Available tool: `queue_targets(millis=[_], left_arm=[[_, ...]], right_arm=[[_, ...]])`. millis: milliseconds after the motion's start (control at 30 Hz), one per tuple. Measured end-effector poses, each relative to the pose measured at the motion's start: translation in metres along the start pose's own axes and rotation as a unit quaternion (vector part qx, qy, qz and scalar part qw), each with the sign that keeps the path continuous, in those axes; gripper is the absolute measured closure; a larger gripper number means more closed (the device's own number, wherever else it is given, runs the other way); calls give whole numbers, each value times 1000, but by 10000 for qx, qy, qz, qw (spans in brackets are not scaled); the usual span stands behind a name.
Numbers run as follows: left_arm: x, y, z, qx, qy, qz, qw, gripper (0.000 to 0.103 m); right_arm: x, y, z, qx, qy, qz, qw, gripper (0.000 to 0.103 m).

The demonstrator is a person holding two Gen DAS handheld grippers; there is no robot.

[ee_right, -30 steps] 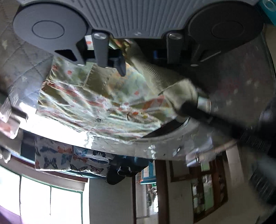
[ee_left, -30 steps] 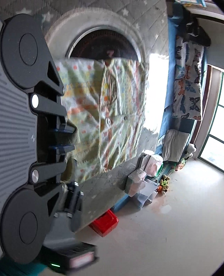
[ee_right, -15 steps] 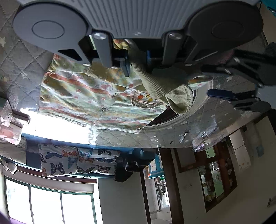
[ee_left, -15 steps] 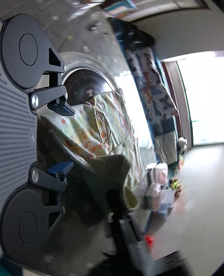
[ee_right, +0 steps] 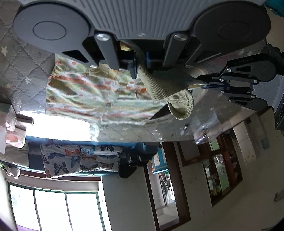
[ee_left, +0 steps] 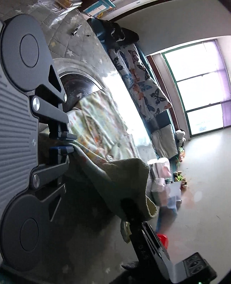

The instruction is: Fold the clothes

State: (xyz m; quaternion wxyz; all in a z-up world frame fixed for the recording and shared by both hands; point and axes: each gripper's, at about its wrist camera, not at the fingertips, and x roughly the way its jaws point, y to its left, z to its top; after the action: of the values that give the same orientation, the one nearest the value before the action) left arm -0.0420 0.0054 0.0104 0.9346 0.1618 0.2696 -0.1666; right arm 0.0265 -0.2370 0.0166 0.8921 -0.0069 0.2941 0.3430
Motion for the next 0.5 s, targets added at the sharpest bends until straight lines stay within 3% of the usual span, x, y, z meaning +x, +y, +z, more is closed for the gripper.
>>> queue_targets(millis=[300,500], left_arm=[[-77,-15,-5,-331,27,-569,9978,97],[-79,-9,-3,-627,66,-588,9963,97]], right_arm=[[-80,33,-5,-304,-69,490,9983,97],[-79,38,2,-326,-45,490,9983,99]])
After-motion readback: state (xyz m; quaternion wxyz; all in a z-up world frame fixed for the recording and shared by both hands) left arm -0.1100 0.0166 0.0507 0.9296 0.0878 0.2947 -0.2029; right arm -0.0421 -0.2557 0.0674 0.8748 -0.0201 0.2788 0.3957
